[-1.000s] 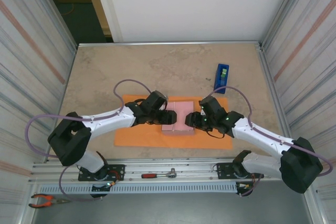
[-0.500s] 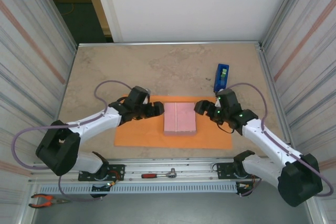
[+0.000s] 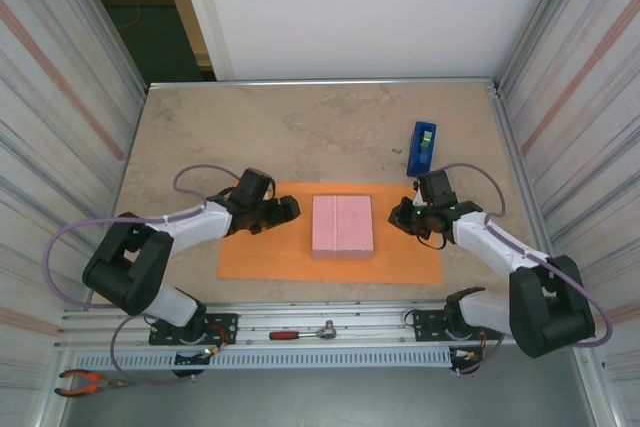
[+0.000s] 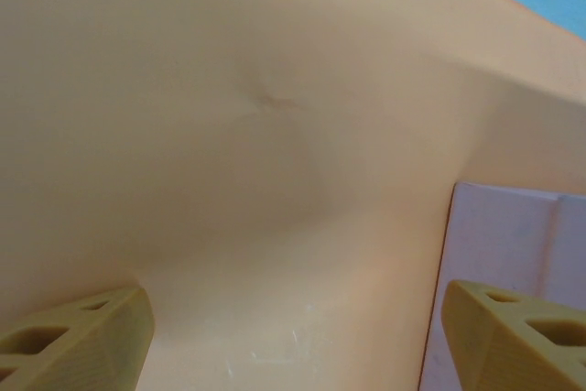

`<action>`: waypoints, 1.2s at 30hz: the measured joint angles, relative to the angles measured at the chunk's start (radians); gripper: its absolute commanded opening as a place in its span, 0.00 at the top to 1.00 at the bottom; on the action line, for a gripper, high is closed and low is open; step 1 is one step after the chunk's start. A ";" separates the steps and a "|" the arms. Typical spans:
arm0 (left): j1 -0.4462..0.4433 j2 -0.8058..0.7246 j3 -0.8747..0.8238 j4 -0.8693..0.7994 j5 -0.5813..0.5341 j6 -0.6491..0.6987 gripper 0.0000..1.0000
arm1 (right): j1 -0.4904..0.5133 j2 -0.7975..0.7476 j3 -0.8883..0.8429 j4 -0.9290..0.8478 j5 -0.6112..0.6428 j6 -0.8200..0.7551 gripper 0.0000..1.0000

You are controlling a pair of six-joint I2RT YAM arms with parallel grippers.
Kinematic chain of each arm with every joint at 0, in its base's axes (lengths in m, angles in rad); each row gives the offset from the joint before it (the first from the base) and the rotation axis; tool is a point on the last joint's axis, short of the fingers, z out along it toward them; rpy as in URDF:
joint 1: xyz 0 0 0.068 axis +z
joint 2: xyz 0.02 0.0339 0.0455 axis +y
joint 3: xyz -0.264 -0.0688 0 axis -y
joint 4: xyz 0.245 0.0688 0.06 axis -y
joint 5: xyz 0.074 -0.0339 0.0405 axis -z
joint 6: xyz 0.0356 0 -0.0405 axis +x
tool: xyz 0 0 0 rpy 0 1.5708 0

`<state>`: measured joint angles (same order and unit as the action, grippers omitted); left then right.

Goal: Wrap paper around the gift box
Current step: Move the wrapping paper to the center of the table.

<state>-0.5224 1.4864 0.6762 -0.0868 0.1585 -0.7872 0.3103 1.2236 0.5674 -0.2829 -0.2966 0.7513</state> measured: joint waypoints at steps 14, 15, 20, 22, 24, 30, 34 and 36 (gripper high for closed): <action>0.147 0.017 -0.003 0.048 -0.014 -0.026 0.16 | 0.077 0.291 0.056 0.169 -0.029 -0.008 1.00; 0.157 0.017 -0.005 0.050 -0.018 -0.026 0.16 | 0.078 0.312 0.071 0.180 -0.034 -0.013 1.00; 0.205 0.002 -0.021 0.059 -0.039 -0.030 0.16 | 0.082 0.432 0.184 0.202 -0.058 -0.047 1.00; 0.220 0.000 -0.024 0.058 -0.053 -0.030 0.16 | 0.082 0.482 0.241 0.200 -0.064 -0.062 1.00; 0.233 0.000 -0.024 0.059 -0.056 -0.029 0.16 | 0.082 0.521 0.290 0.192 -0.064 -0.078 1.00; 0.269 -0.007 -0.016 0.038 -0.058 0.021 0.14 | 0.083 0.524 0.344 0.139 -0.063 -0.112 0.87; 0.275 -0.017 0.022 -0.024 -0.058 0.090 0.13 | 0.090 0.405 0.339 0.086 -0.049 -0.111 0.58; 0.275 -0.029 0.060 -0.052 -0.048 0.127 0.14 | 0.106 0.303 0.335 0.061 -0.029 -0.115 0.53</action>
<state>-0.2478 1.4578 0.7357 -0.1390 0.1108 -0.6605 0.4160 1.5269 0.9028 -0.2214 -0.3252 0.6365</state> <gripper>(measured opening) 0.866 0.436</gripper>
